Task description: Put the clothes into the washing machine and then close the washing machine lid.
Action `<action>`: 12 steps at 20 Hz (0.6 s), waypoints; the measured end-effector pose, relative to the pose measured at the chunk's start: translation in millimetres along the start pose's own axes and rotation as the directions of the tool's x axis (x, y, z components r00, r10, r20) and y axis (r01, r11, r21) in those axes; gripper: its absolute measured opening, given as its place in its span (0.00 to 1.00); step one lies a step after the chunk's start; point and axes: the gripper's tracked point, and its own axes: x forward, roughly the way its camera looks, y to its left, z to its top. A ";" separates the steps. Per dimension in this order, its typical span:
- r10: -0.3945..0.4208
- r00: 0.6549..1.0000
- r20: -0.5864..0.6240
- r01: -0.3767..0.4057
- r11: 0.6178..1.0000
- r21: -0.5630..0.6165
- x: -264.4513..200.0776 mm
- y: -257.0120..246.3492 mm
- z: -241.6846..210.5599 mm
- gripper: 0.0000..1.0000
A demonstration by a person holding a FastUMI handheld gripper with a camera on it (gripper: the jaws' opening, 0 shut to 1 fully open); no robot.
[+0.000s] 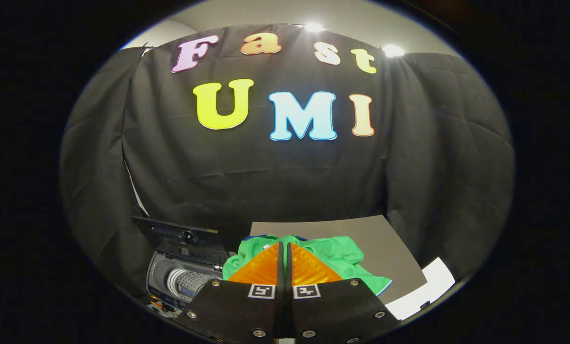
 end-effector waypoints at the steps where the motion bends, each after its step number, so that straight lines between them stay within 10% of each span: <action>1: -0.019 1.000 0.005 0.019 1.000 0.004 1.1 5.7 2.9 0.00; 12: -0.180 0.984 0.006 0.180 0.984 -0.017 -0.7 112.2 11.7 0.00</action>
